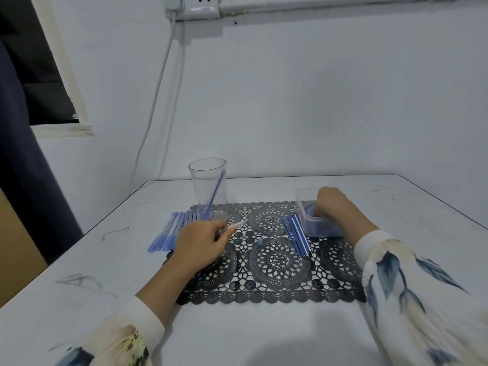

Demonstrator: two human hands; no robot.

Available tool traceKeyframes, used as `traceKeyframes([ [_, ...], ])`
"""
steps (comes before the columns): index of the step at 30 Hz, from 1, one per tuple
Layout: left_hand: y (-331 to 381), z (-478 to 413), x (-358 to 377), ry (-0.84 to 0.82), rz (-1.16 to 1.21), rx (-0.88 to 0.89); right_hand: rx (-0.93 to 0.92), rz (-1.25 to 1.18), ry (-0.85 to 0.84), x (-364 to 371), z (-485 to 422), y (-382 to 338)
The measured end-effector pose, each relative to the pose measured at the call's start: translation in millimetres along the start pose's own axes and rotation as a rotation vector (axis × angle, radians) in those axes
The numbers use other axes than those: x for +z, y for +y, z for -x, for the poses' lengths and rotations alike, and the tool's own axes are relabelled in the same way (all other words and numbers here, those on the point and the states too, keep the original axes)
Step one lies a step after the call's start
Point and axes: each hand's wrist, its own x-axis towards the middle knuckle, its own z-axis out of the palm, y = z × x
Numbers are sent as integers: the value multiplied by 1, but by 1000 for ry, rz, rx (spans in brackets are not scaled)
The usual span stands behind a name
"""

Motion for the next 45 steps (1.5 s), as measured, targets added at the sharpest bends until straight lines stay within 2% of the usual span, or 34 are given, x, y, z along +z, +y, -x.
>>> traceKeyframes([
  [5, 0, 0, 0, -10, 0, -9, 29, -46, -25, 0, -2, -2],
  [13, 0, 0, 0, -5, 0, -7, 39, -57, 40, -2, -1, -1],
  [19, 0, 1, -2, 3, 15, -10, 12, -281, 172, -2, -10, 3],
  [25, -1, 1, -3, -5, 16, -20, -225, -609, 447, -7, -1, -3],
  [34, -4, 1, -4, 5, 41, -40, -519, -506, 604, 1, 19, -29],
  [39, -4, 1, -5, 4, 16, -59, -805, -362, 800, 21, 28, -41],
  [42, -6, 1, -4, 6, 28, -57, -908, -263, 822, 34, 34, -44],
  [45, -7, 1, -4, 11, 33, -53, -935, -198, 784, 48, 41, -44],
])
